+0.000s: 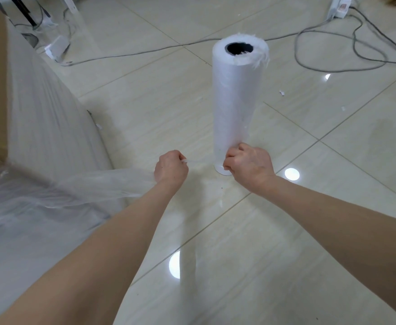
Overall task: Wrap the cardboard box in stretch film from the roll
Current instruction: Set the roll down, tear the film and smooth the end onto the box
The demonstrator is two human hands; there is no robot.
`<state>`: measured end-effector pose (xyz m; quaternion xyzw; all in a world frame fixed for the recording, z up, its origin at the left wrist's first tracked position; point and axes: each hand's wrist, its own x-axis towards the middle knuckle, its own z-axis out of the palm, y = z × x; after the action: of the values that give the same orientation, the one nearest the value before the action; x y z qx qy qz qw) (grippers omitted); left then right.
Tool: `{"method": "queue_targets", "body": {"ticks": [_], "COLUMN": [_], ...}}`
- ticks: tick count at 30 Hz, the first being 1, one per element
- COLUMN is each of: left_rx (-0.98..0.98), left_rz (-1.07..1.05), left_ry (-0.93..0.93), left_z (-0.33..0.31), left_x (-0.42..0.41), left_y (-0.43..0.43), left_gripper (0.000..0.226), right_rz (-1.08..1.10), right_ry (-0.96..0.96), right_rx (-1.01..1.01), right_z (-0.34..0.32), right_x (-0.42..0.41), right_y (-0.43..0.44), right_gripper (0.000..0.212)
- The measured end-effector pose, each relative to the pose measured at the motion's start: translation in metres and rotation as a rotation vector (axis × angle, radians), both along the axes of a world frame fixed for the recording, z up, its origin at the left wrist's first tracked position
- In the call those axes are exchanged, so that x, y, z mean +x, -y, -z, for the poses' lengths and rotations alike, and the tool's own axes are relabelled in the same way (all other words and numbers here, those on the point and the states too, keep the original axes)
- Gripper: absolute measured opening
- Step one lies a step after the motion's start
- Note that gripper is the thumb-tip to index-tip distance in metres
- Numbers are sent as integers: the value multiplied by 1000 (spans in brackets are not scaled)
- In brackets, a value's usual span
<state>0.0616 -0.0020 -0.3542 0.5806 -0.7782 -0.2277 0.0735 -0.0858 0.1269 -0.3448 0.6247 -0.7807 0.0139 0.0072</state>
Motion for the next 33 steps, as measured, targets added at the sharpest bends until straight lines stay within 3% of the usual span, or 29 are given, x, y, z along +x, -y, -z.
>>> {"method": "queue_targets", "body": {"ticks": [6,9,11,16,21,27,31,33], "left_rx": [29,137,172,220,264,398,237,129], "left_rz": [129,316,397,454,485,486,304,175], "left_ry": [35,30,-4,-40,-68,-108,-100,-66], "left_z": [0,0,-4,-13,-20,-22,-12,-7], "left_x": [12,15,17,24,36,45,44,41], "left_y": [-1,-6,-8,-12,-12,-9,-3,-3], "left_gripper": [18,11,16,25,17,15,11,40], "right_rz": [14,27,20,-49,-70,-9,68,119], "right_ry": [-37,-34,-30,-53,-10,69,87,117], "right_rx": [25,3,-20,-13,59,109,70,49], "right_z": [-5,-6,-7,-4,0,5,12,17], "right_x": [-2,2,5,18,35,46,46,45], "right_y": [-6,-5,-3,1,5,18,24,24], "right_gripper": [30,26,35,45,47,32,28,27]}}
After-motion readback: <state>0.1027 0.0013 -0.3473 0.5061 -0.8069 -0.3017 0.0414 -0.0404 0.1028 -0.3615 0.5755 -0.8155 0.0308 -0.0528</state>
